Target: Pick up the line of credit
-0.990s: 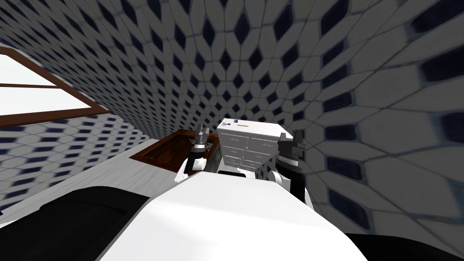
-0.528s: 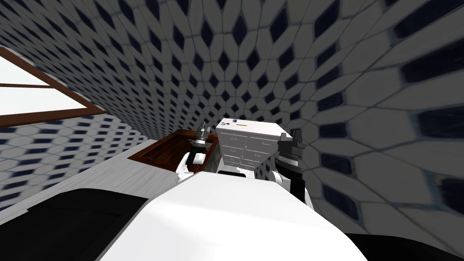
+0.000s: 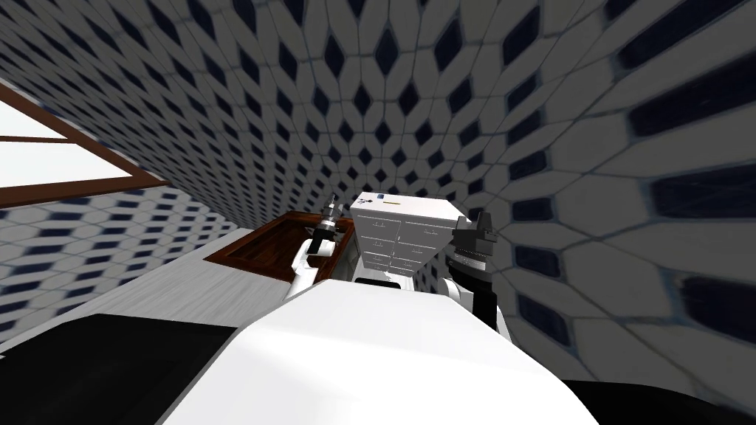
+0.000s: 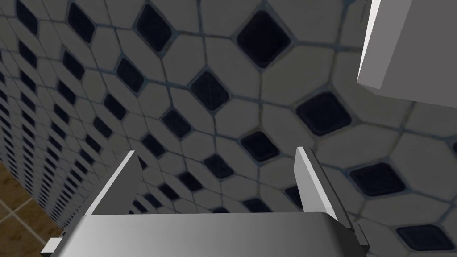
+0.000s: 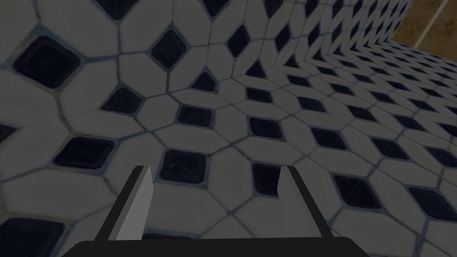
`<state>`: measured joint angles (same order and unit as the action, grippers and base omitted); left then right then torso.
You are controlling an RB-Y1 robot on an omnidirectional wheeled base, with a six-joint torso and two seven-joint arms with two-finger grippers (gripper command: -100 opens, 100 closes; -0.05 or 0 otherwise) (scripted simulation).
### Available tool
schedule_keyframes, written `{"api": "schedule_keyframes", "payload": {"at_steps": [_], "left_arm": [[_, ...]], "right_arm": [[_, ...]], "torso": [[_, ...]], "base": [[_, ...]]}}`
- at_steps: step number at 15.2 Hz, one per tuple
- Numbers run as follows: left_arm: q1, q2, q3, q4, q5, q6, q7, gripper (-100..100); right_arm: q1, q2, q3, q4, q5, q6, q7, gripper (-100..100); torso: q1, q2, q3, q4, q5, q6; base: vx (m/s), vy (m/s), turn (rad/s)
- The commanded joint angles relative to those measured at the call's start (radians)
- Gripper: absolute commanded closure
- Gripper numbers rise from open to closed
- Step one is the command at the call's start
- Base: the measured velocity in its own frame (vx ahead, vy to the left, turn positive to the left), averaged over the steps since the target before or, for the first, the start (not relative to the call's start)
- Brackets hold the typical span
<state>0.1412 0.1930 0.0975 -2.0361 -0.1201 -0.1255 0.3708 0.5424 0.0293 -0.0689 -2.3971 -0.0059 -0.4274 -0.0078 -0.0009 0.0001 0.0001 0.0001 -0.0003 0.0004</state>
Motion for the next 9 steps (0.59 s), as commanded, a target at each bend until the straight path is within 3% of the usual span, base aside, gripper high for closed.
{"api": "schedule_keyframes", "payload": {"at_steps": [1, 2, 4, 5, 7, 8, 9], "left_arm": [[-0.027, 0.004, 0.008, 0.012, -0.004, 0.034, 0.018, -100], [-0.067, 0.013, 0.030, 0.048, -0.018, 0.067, 0.060, -100], [-0.080, 0.013, 0.030, 0.048, -0.018, 0.089, 0.061, -100], [-0.123, 0.020, 0.053, 0.085, -0.032, 0.119, 0.104, -100], [-0.135, 0.020, 0.053, 0.085, -0.032, 0.147, 0.107, -100], [-0.175, 0.027, 0.076, 0.123, -0.046, 0.178, 0.150, -100], [-0.189, 0.027, 0.076, 0.123, -0.046, 0.195, 0.153, -100]], "right_arm": [[0.000, 0.000, 0.000, 0.000, 0.000, 0.000, 0.000, 0], [0.000, 0.000, 0.000, 0.000, 0.000, 0.000, 0.000, 0], [0.000, 0.000, 0.000, 0.000, 0.000, 0.000, 0.000, 0], [0.000, 0.000, 0.000, 0.000, 0.000, 0.000, 0.000, 0], [0.000, 0.000, 0.000, 0.000, 0.000, 0.000, 0.000, 0], [0.000, 0.000, 0.000, 0.000, 0.000, 0.000, 0.000, 0], [0.000, 0.000, 0.000, 0.000, 0.000, 0.000, 0.000, 0]], "torso": [[0.000, 0.000, 0.000, 0.000, 0.000, 0.000], [0.000, 0.000, 0.000, 0.000, 0.000, 0.000], [0.000, 0.000, 0.000, 0.000, 0.000, 0.000], [0.000, 0.000, 0.000, 0.000, 0.000, 0.000], [0.000, 0.000, 0.000, 0.000, 0.000, 0.000], [0.000, 0.000, 0.000, 0.000, 0.000, 0.000], [0.000, 0.000, 0.000, 0.000, 0.000, 0.000]], "base": [[-0.006, -0.009, -0.015], [-0.009, -0.012, -0.035], [-0.010, -0.011, -0.027], [-0.007, -0.013, -0.046], [-0.007, -0.012, -0.033], [-0.007, -0.013, -0.040], [-0.008, -0.015, -0.043]]}}
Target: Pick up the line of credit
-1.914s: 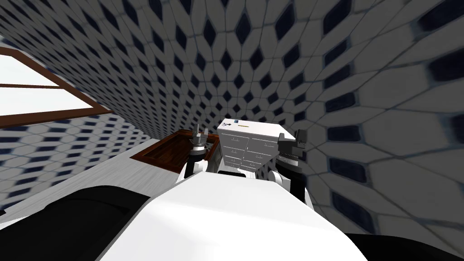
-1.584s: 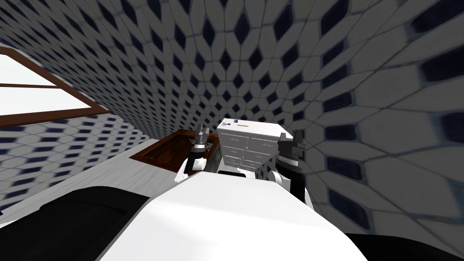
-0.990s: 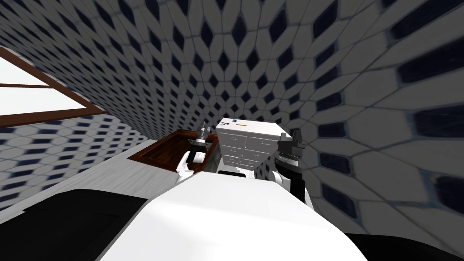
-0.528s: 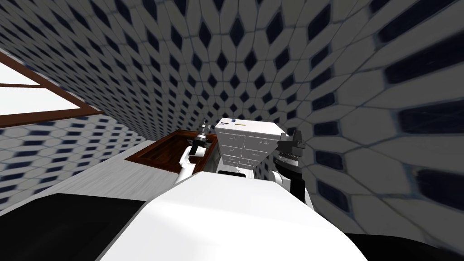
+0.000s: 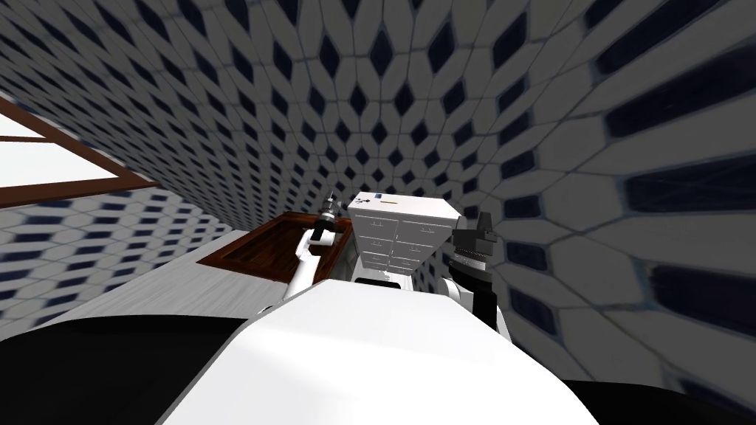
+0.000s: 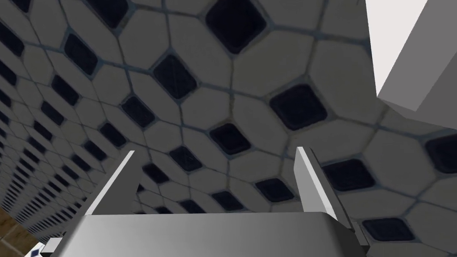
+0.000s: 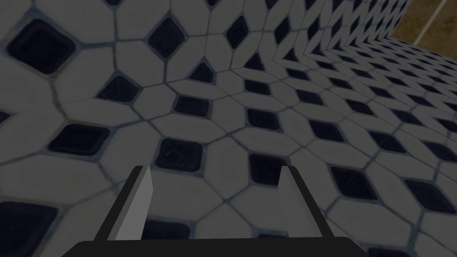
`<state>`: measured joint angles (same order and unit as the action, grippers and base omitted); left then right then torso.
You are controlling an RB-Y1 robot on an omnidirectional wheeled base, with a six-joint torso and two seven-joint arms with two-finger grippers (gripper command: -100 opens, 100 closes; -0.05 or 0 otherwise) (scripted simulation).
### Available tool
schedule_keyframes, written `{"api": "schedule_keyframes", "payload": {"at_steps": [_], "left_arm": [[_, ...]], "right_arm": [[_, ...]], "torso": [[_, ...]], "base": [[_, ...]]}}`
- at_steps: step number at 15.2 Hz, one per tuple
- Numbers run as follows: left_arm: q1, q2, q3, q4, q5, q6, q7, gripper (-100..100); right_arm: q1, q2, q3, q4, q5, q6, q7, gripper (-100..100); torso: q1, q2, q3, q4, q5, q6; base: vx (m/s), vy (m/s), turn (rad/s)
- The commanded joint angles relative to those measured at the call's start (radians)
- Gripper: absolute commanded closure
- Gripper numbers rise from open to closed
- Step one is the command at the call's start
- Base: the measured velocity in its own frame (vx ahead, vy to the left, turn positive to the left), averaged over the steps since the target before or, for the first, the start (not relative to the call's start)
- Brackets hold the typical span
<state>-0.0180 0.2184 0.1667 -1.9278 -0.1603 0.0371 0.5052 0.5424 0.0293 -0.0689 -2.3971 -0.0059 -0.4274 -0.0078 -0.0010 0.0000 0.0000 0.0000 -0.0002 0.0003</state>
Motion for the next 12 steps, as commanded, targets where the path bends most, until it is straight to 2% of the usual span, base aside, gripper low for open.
{"api": "schedule_keyframes", "payload": {"at_steps": [1, 2, 3, 4, 5, 6, 7, 8, 9, 11, 12], "left_arm": [[-0.032, 0.001, 0.007, 0.015, -0.006, 0.045, 0.019, -100], [-0.067, 0.007, 0.031, 0.056, -0.021, 0.070, 0.061, -100], [-0.090, 0.007, 0.031, 0.056, -0.021, 0.092, 0.066, -100], [-0.090, 0.007, 0.031, 0.056, -0.021, 0.107, 0.066, -100], [-0.130, 0.012, 0.056, 0.097, -0.035, 0.134, 0.109, -100], [-0.148, 0.012, 0.056, 0.097, -0.035, 0.152, 0.115, -100], [-0.148, 0.012, 0.056, 0.097, -0.035, 0.171, 0.115, -100], [-0.185, 0.016, 0.081, 0.139, -0.050, 0.195, 0.156, -100], [-0.202, 0.016, 0.081, 0.140, -0.050, 0.213, 0.164, -100], [-0.208, 0.016, 0.081, 0.140, -0.050, 0.237, 0.164, -100], [-0.250, 0.020, 0.106, 0.183, -0.064, 0.270, 0.211, -100]], "right_arm": [[0.000, 0.000, 0.000, 0.000, 0.000, 0.000, 0.000, 0], [0.000, 0.000, 0.000, 0.000, 0.000, 0.000, 0.000, 0], [0.000, 0.000, 0.000, 0.000, 0.000, 0.000, 0.000, 0], [0.000, 0.000, 0.000, 0.000, 0.000, 0.000, 0.000, 0], [0.000, 0.000, 0.000, 0.000, 0.000, 0.000, 0.000, 0], [0.000, 0.000, 0.000, 0.000, 0.000, 0.000, 0.000, 0], [0.000, 0.000, 0.000, 0.000, 0.000, 0.000, 0.000, 0], [0.000, 0.000, 0.000, 0.000, 0.000, 0.000, 0.000, 0], [0.000, 0.000, 0.000, 0.000, 0.000, 0.000, 0.000, 0], [0.000, 0.000, 0.000, 0.000, 0.000, 0.000, 0.000, 0], [0.000, 0.000, 0.000, 0.000, 0.000, 0.000, 0.000, 0]], "torso": [[0.000, 0.000, 0.000, 0.000, 0.000, 0.000], [0.000, 0.000, 0.000, 0.000, 0.000, 0.000], [0.000, 0.000, 0.000, 0.000, 0.000, 0.000], [0.000, 0.000, 0.000, 0.000, 0.000, 0.000], [0.000, 0.000, 0.000, 0.000, 0.000, 0.000], [0.000, 0.000, 0.000, 0.000, 0.000, 0.000], [0.000, 0.000, 0.000, 0.000, 0.000, 0.000], [0.000, 0.000, 0.000, 0.000, 0.000, 0.000], [0.000, 0.000, 0.000, 0.000, 0.000, 0.000], [0.000, 0.000, 0.000, 0.000, 0.000, 0.000], [0.000, 0.000, 0.000, 0.000, 0.000, 0.000]], "base": [[-0.006, -0.011, -0.017], [-0.006, -0.015, -0.049], [-0.005, -0.015, -0.051], [-0.004, -0.011, -0.016], [-0.005, -0.016, -0.047], [-0.005, -0.017, -0.053], [-0.004, -0.011, -0.018], [-0.004, -0.015, -0.049], [-0.005, -0.016, -0.053], [-0.002, -0.005, -0.009], [0.001, -0.012, -0.050]]}}
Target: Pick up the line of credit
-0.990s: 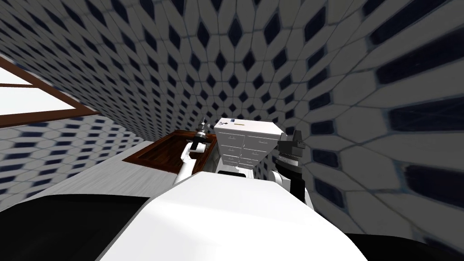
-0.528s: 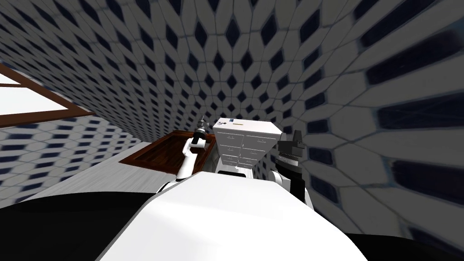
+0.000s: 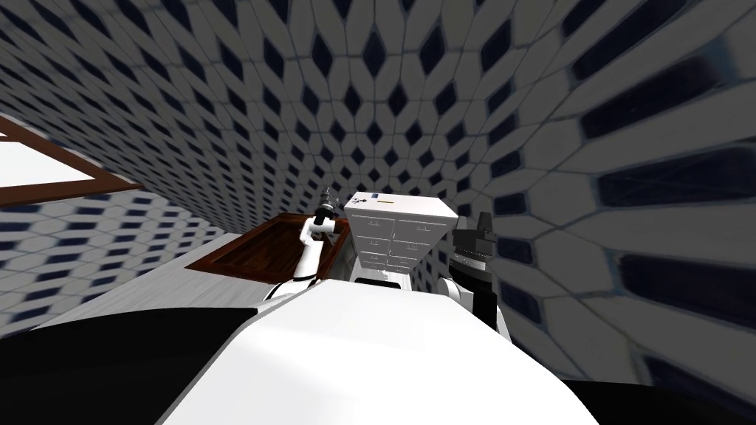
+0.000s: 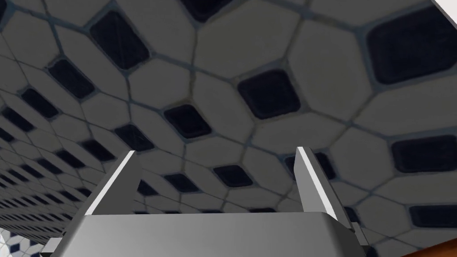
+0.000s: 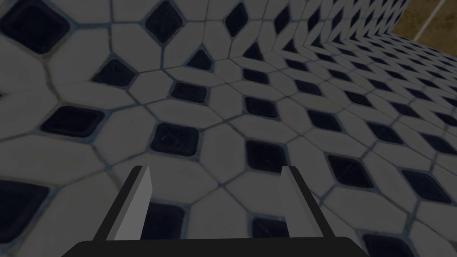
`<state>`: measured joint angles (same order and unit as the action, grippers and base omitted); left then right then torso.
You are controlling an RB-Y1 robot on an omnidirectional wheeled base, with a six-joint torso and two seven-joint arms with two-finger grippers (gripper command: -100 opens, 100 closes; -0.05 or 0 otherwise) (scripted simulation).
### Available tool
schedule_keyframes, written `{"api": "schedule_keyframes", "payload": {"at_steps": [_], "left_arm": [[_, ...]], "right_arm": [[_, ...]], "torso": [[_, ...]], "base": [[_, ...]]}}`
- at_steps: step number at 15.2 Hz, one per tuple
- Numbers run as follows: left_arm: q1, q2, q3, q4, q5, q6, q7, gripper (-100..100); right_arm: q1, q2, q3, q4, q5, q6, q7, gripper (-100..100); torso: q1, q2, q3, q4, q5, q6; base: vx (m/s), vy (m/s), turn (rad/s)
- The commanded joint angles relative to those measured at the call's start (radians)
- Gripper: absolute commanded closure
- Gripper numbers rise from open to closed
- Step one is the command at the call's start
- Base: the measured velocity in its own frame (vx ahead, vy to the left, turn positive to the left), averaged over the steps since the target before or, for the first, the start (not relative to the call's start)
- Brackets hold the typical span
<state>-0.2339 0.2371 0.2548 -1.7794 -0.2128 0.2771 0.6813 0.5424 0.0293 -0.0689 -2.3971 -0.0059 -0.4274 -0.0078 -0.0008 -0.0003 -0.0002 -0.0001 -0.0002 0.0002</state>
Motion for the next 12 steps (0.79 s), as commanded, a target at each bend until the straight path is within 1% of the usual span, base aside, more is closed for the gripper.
{"api": "schedule_keyframes", "payload": {"at_steps": [1, 2, 3, 4, 5, 6, 7, 8, 9, 10, 11, 12], "left_arm": [[-0.050, 0.001, 0.018, 0.035, -0.011, 0.050, 0.038, -100], [-0.053, 0.001, 0.018, 0.035, -0.011, 0.064, 0.038, -100], [-0.089, 0.004, 0.043, 0.077, -0.026, 0.090, 0.079, -100], [-0.110, 0.004, 0.043, 0.079, -0.026, 0.112, 0.088, -100], [-0.115, 0.004, 0.043, 0.079, -0.026, 0.132, 0.088, -100], [-0.115, 0.004, 0.043, 0.079, -0.026, 0.132, 0.088, -100], [-0.159, 0.006, 0.068, 0.123, -0.040, 0.170, 0.134, -100], [-0.177, 0.006, 0.068, 0.123, -0.040, 0.186, 0.138, -100], [-0.177, 0.006, 0.068, 0.123, -0.040, 0.201, 0.138, -100], [-0.218, 0.008, 0.092, 0.167, -0.053, 0.227, 0.178, -100], [-0.238, 0.008, 0.092, 0.167, -0.053, 0.246, 0.188, -100], [-0.241, 0.008, 0.092, 0.167, -0.053, 0.265, 0.188, -100]], "right_arm": [[0.000, 0.000, 0.000, 0.000, 0.000, 0.000, 0.000, 0], [0.000, 0.000, 0.000, 0.000, 0.000, 0.000, 0.000, 0], [0.000, 0.000, 0.000, 0.000, 0.000, 0.000, 0.000, 0], [0.000, 0.000, 0.000, 0.000, 0.000, 0.000, 0.000, 0], [0.000, 0.000, 0.000, 0.000, 0.000, 0.000, 0.000, 0], [0.000, 0.000, 0.000, 0.000, 0.000, 0.000, 0.000, 0], [0.000, 0.000, 0.000, 0.000, 0.000, 0.000, 0.000, 0], [0.000, 0.000, 0.000, 0.000, 0.000, 0.000, 0.000, 0], [0.000, 0.000, 0.000, 0.000, 0.000, 0.000, 0.000, 0], [0.000, 0.000, 0.000, 0.000, 0.000, 0.000, 0.000, 0], [0.000, 0.000, 0.000, 0.000, 0.000, 0.000, 0.000, 0], [0.000, 0.000, 0.000, 0.000, 0.000, 0.000, 0.000, 0]], "torso": [[0.000, 0.000, 0.000, 0.000, 0.000, 0.000], [0.000, 0.000, 0.000, 0.000, 0.000, 0.000], [0.000, 0.000, 0.000, 0.000, 0.000, 0.000], [0.000, 0.000, 0.000, 0.000, 0.000, 0.000], [0.000, 0.000, 0.000, 0.000, 0.000, 0.000], [0.000, 0.000, 0.000, 0.000, 0.000, 0.000], [0.000, 0.000, 0.000, 0.000, 0.000, 0.000], [0.000, 0.000, 0.000, 0.000, 0.000, 0.000], [0.000, 0.000, 0.000, 0.000, 0.000, 0.000], [0.000, 0.000, 0.000, 0.000, 0.000, 0.000], [0.000, 0.000, 0.000, 0.000, 0.000, 0.000], [0.000, 0.000, 0.000, 0.000, 0.000, 0.000]], "base": [[-0.001, -0.014, -0.059], [-0.001, -0.009, -0.022], [0.001, -0.013, -0.053], [0.002, -0.015, -0.058], [0.000, -0.012, -0.025], [0.000, -0.007, 0.002], [0.002, -0.012, -0.050], [0.003, -0.014, -0.067], [0.002, -0.010, -0.026], [0.002, -0.013, -0.049], [0.002, -0.015, -0.061], [0.003, -0.011, -0.028]]}}
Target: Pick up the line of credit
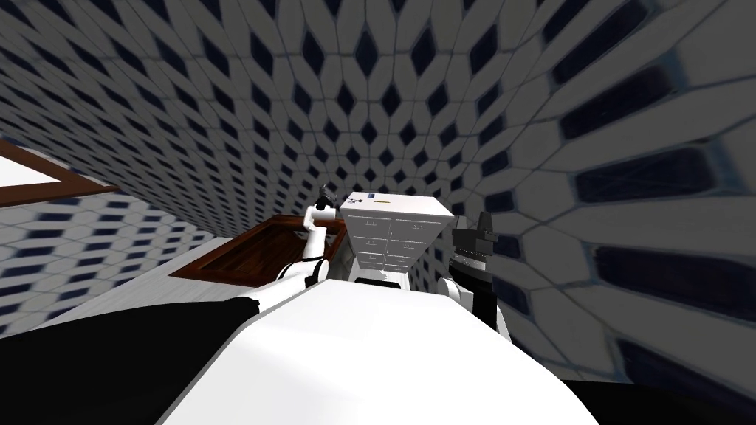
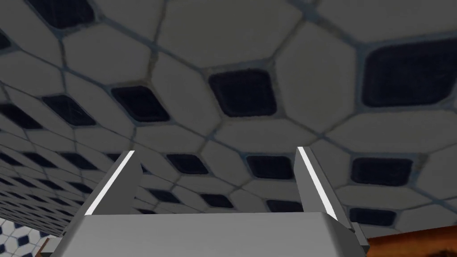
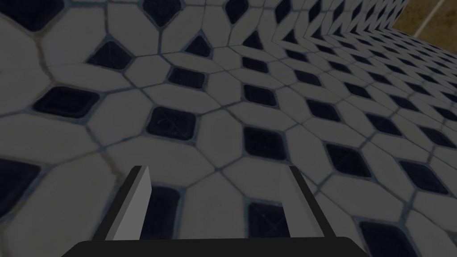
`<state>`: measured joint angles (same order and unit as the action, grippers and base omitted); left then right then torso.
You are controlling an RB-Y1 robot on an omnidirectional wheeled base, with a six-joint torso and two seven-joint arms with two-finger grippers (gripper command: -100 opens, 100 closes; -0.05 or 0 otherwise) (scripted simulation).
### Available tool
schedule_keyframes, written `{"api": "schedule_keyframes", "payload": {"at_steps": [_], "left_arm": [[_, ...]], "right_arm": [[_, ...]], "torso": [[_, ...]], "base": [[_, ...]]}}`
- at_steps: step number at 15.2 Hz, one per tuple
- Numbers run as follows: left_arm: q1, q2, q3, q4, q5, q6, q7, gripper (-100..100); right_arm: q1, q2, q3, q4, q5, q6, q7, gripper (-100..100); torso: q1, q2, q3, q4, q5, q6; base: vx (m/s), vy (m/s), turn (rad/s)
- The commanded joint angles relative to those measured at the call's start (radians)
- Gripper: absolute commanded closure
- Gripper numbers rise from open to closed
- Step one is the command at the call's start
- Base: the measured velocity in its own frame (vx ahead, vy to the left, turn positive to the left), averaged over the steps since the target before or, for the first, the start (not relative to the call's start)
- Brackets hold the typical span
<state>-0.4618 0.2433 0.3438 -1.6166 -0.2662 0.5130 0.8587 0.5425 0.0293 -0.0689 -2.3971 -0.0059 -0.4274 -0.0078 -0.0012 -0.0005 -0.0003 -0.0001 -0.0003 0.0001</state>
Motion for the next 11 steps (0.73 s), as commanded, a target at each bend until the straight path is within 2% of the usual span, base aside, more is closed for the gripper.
{"api": "schedule_keyframes", "payload": {"at_steps": [1, 2, 4, 5, 7, 8, 10, 11], "left_arm": [[-0.013, 0.002, 0.003, 0.004, 0.000, 0.034, 0.010, -100], [-0.056, 0.003, 0.028, 0.048, -0.013, 0.067, 0.057, -100], [-0.077, 0.003, 0.028, 0.048, -0.013, 0.103, 0.060, -100], [-0.110, 0.003, 0.052, 0.087, -0.026, 0.129, 0.100, -100], [-0.140, 0.003, 0.052, 0.092, -0.026, 0.172, 0.109, -100], [-0.173, 0.003, 0.075, 0.133, -0.038, 0.195, 0.148, -100], [-0.204, 0.003, 0.075, 0.135, -0.038, 0.237, 0.157, -100], [-0.204, 0.003, 0.075, 0.135, -0.038, 0.241, 0.157, -100]], "right_arm": [[0.000, 0.000, 0.000, 0.000, 0.000, 0.000, 0.000, 0], [0.000, 0.000, 0.000, 0.000, 0.000, 0.000, 0.000, 0], [0.000, 0.000, 0.000, 0.000, 0.000, 0.000, 0.000, 0], [0.000, 0.000, 0.000, 0.000, 0.000, 0.000, 0.000, 0], [0.000, 0.000, 0.000, 0.000, 0.000, 0.000, 0.000, 0], [0.000, 0.000, 0.000, 0.000, 0.000, 0.000, 0.000, 0], [0.000, 0.000, 0.000, 0.000, 0.000, 0.000, 0.000, 0], [0.000, 0.000, 0.000, 0.000, 0.000, 0.000, 0.000, 0]], "torso": [[0.000, 0.000, 0.000, 0.000, 0.000, 0.000], [0.000, 0.000, 0.000, 0.000, 0.000, 0.000], [0.000, 0.000, 0.000, 0.000, 0.000, 0.000], [0.000, 0.000, 0.000, 0.000, 0.000, 0.000], [0.000, 0.000, 0.000, 0.000, 0.000, 0.000], [0.000, 0.000, 0.000, 0.000, 0.000, 0.000], [0.000, -0.001, 0.000, 0.000, 0.000, 0.000], [0.000, 0.000, 0.000, 0.000, 0.000, 0.000]], "base": [[0.003, -0.006, 0.001], [0.003, -0.012, -0.052], [0.005, -0.011, -0.050], [0.009, -0.011, -0.063], [0.008, -0.010, -0.039], [0.010, -0.012, -0.069], [0.010, -0.010, -0.044], [0.000, 0.000, 0.000]]}}
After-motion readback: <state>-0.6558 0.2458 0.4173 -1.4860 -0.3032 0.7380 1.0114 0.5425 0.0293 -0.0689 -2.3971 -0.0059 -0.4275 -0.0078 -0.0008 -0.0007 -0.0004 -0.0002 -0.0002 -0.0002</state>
